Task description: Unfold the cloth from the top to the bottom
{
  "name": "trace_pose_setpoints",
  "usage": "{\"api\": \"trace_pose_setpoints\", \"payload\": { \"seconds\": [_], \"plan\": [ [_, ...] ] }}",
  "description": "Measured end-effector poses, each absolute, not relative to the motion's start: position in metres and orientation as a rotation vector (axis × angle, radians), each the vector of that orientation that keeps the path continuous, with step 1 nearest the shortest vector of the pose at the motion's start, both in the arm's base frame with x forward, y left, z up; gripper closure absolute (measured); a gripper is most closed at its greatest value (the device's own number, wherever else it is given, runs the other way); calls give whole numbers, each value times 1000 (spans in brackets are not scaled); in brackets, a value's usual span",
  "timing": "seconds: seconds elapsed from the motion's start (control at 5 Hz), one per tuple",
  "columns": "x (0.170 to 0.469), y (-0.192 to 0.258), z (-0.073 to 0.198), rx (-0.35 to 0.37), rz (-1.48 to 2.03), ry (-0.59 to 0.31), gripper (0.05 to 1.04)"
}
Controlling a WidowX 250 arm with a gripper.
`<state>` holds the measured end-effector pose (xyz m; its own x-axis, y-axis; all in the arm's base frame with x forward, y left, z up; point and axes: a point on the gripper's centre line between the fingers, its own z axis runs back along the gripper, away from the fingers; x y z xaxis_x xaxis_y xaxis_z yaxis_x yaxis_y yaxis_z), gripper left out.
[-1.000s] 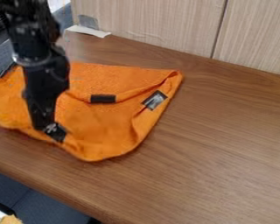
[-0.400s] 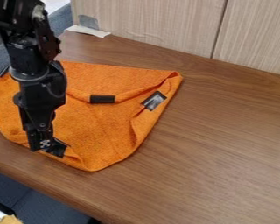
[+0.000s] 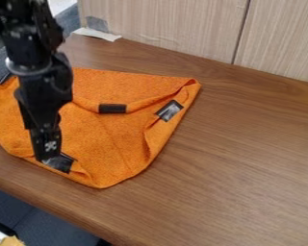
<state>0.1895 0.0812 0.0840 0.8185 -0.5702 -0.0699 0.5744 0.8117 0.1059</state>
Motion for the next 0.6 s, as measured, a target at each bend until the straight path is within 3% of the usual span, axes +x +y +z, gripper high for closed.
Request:
{"api": "trace_pose_setpoints", "payload": {
  "seconds": [0.4,0.6],
  "plan": [
    [220,77,131,70,-532,-73,83],
    [223,76,136,57,-478,-74,83]
  ]
}}
